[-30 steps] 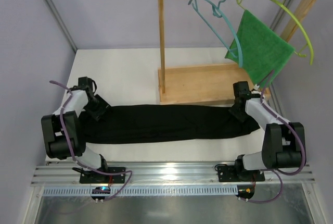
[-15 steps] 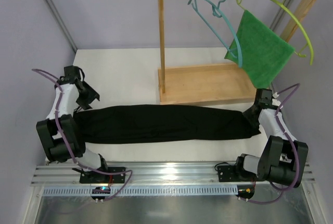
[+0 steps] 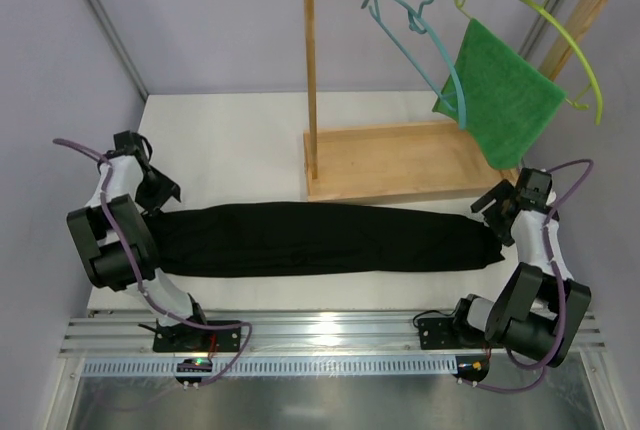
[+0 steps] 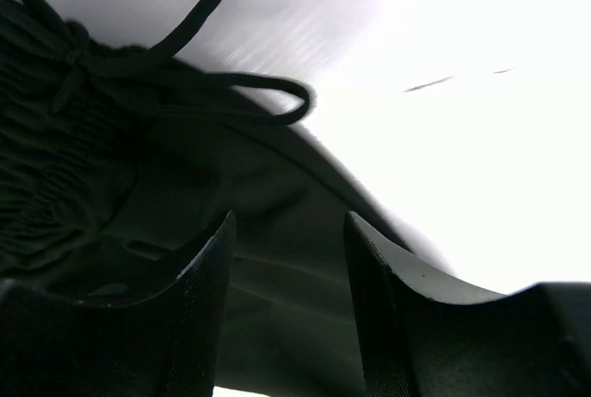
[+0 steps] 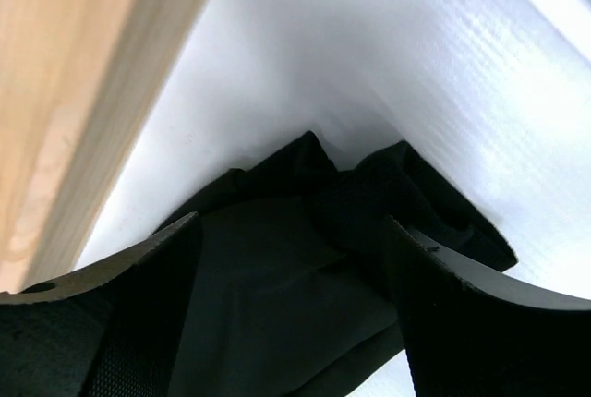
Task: Place the trousers on the hanger
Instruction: Fold the trousers
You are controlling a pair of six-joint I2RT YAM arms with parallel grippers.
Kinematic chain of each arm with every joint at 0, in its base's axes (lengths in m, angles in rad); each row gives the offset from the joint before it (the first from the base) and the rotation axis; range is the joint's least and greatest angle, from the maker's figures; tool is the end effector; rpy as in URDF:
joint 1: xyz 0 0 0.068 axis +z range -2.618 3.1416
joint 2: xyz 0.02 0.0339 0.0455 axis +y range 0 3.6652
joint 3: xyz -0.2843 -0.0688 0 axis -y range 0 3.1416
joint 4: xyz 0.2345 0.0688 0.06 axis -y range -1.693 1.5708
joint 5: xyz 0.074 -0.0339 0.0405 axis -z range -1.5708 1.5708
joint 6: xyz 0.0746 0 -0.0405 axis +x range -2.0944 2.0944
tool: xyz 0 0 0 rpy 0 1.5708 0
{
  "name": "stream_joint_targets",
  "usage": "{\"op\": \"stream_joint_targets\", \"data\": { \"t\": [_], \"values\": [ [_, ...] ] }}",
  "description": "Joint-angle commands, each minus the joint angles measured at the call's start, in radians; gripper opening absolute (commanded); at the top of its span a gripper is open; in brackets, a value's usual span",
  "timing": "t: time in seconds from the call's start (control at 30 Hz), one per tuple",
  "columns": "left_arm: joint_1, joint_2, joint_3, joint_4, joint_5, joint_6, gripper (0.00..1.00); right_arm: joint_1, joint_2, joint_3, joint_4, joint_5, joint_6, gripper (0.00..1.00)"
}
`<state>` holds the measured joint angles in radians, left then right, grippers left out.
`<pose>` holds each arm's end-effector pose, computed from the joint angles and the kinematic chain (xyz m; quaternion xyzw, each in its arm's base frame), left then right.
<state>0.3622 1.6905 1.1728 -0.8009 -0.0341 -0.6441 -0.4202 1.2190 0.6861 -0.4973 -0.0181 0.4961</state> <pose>0.3025 0.1174 0.1880 -0.4802 0.8680 -0.0009 0.1269 0.2114 -0.0930 0.1855 0.4240 0.8653 0.0188 0.2665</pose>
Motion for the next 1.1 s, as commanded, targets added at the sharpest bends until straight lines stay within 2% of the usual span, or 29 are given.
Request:
{"op": "stream_joint_targets", "data": {
  "t": [0.0,0.1,0.13,0.17,0.23,0.37,0.47,0.53,0.67,0.77,0.8,0.93,1.07],
  "values": [
    [-0.029,-0.068,0.103,-0.015,-0.030,0.009,0.51,-0.049,-0.062,0.064,-0.018,-0.075,-0.074,0.81],
    [-0.042,-0.084,0.165,-0.052,-0.029,0.044,0.51,-0.068,-0.113,0.053,-0.043,-0.146,-0.031,0.78],
    [-0.043,-0.098,0.178,-0.060,-0.024,0.046,0.52,-0.068,-0.142,0.049,-0.061,-0.149,0.004,0.67],
    [-0.043,-0.106,0.180,-0.060,-0.014,0.047,0.52,-0.066,-0.157,0.038,-0.067,-0.148,0.022,0.65],
    [-0.045,-0.127,0.159,-0.046,0.019,0.040,0.52,-0.066,-0.188,-0.008,-0.064,-0.113,0.048,0.57],
    [-0.039,-0.134,0.087,0.009,0.031,0.015,0.55,-0.066,-0.207,-0.088,-0.015,-0.047,0.039,0.48],
    [0.010,-0.095,0.050,0.038,0.031,-0.019,0.53,-0.068,-0.184,-0.102,0.054,-0.005,0.033,0.47],
    [0.035,-0.069,0.028,0.054,0.031,-0.028,0.53,-0.068,-0.129,-0.117,0.136,-0.023,0.042,0.47],
    [0.072,-0.029,0.004,0.057,-0.018,-0.034,0.53,-0.066,0.025,-0.106,0.190,0.012,0.024,0.47],
    [0.104,0.018,-0.002,0.084,-0.052,-0.019,0.54,-0.066,0.092,-0.085,0.213,-0.005,-0.010,0.52],
    [0.112,0.055,0.013,0.083,-0.076,-0.016,0.53,-0.066,0.091,-0.083,0.209,-0.035,-0.019,0.59],
    [0.115,0.095,0.047,0.068,-0.041,-0.034,0.53,-0.068,0.024,-0.088,0.191,-0.074,-0.019,0.74],
    [0.109,0.031,0.054,0.084,-0.058,-0.089,0.53,-0.074,-0.055,-0.065,0.143,-0.081,0.038,0.84]
  ]
}}
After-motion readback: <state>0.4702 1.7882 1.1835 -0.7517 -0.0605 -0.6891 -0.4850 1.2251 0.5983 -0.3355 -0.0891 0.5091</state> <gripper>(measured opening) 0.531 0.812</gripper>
